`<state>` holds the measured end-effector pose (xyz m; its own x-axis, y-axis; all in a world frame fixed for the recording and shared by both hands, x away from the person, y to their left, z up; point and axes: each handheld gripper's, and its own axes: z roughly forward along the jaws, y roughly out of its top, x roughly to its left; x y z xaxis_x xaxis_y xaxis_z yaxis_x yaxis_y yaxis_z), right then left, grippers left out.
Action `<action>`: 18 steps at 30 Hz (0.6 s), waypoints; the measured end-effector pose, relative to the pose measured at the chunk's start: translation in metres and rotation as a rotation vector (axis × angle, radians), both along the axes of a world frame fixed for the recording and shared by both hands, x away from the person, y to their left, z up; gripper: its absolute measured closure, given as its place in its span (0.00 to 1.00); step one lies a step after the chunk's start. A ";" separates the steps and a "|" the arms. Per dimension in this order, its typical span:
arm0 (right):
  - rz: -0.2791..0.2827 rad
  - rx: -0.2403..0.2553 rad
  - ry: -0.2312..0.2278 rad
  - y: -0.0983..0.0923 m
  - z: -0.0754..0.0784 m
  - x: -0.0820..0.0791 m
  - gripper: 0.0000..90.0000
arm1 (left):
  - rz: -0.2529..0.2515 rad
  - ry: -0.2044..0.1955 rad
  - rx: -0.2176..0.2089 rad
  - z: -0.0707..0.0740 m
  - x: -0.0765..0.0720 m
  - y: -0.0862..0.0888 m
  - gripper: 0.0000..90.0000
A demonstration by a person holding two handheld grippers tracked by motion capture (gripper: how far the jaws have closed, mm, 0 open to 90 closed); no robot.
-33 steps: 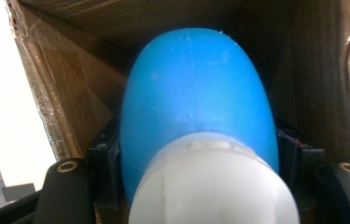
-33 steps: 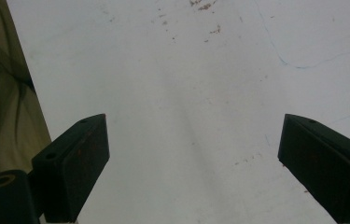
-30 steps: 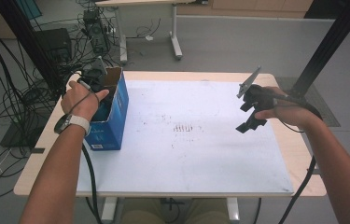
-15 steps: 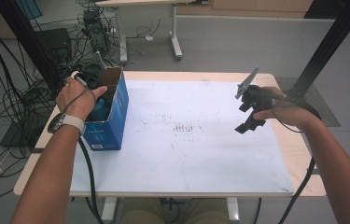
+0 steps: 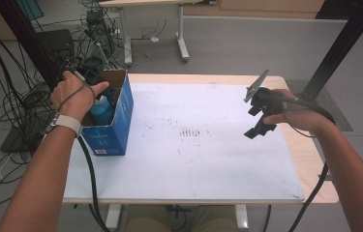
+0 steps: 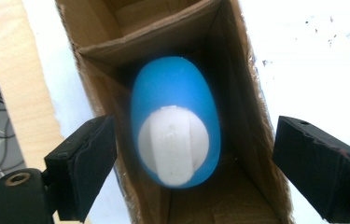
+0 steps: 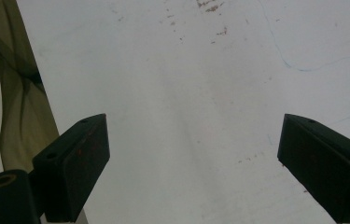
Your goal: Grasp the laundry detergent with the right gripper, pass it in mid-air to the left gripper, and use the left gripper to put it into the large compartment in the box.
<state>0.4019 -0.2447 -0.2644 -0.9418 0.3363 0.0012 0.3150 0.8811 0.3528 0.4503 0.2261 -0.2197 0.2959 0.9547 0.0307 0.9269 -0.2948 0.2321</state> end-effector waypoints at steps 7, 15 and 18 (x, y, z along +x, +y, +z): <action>-0.008 -0.002 -0.004 -0.003 0.002 -0.002 0.10 | -0.046 -0.020 0.012 0.023 -0.004 -0.006 0.14; -0.011 -0.002 -0.003 -0.003 0.002 -0.004 0.10 | -0.133 -0.043 0.014 0.046 -0.011 -0.023 0.14; -0.014 -0.002 -0.005 -0.004 0.003 -0.004 0.10 | -0.183 -0.053 0.022 0.054 -0.015 -0.033 0.13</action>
<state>0.3975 -0.2485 -0.2619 -0.9368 0.3499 -0.0040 0.3261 0.8771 0.3528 0.4358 0.1934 -0.1653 0.4618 0.8842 0.0706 0.8442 -0.4625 0.2710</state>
